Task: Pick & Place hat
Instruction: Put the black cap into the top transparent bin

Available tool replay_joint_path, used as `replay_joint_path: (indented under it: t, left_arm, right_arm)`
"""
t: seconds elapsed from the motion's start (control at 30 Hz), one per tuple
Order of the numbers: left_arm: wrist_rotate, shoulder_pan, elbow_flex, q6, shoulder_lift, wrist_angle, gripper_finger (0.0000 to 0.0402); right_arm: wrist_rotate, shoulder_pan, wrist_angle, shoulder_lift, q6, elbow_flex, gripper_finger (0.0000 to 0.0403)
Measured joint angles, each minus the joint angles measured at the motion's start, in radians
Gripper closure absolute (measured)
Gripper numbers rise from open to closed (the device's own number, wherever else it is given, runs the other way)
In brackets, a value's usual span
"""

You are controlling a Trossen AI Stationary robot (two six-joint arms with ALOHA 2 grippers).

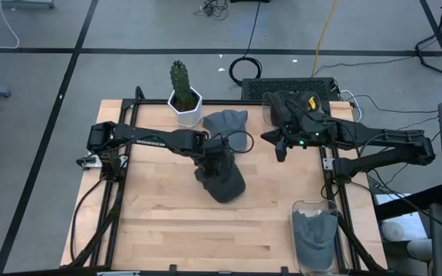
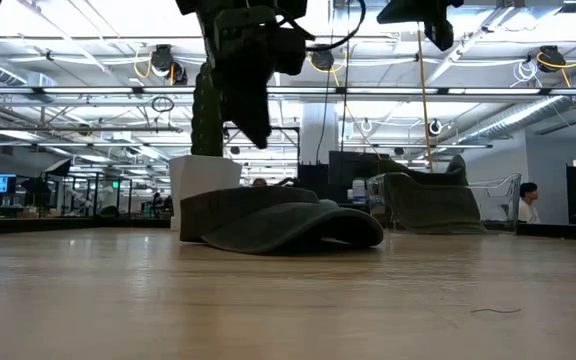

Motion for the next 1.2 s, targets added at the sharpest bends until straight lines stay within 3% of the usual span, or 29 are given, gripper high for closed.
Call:
replay_joint_path:
  t: [0.1, 0.23, 0.37, 0.63, 0.83, 1.0, 1.2]
  left_arm:
    - [0.0, 0.013, 0.0, -0.017, -0.023, -0.085, 0.0206]
    - [-0.074, 0.031, 0.0, -0.067, -0.098, -0.236, 0.019]
    - [-0.183, 0.027, 0.0, -0.118, -0.225, -0.306, 0.02]
    - [-0.228, -0.001, 0.0, -0.169, -0.484, -0.282, 0.0259]
    - [-0.33, -0.049, 0.0, -0.244, -0.633, -0.202, 0.0295]
    - [-0.428, -0.097, 0.0, -0.295, -0.703, -0.15, 0.0313]
    - [-0.446, -0.131, 0.0, -0.334, -0.716, -0.154, 0.0324]
  right_arm:
    - [-0.018, 0.0, 0.005, 0.04, 0.0, 0.0, 0.0403]
    - [-0.192, 0.0, 0.096, 0.147, -0.041, 0.0, 0.0403]
    - [-0.34, 0.009, 0.205, 0.292, -0.09, 0.038, 0.0403]
    - [-0.4, -0.005, 0.204, 0.554, -0.233, 0.198, 0.0394]
    - [-0.421, -0.009, 0.172, 0.695, -0.353, 0.254, 0.0347]
    - [-0.482, -0.005, 0.11, 0.767, -0.404, 0.256, 0.0294]
    - [-0.501, -0.001, 0.099, 0.825, -0.5, 0.255, 0.0257]
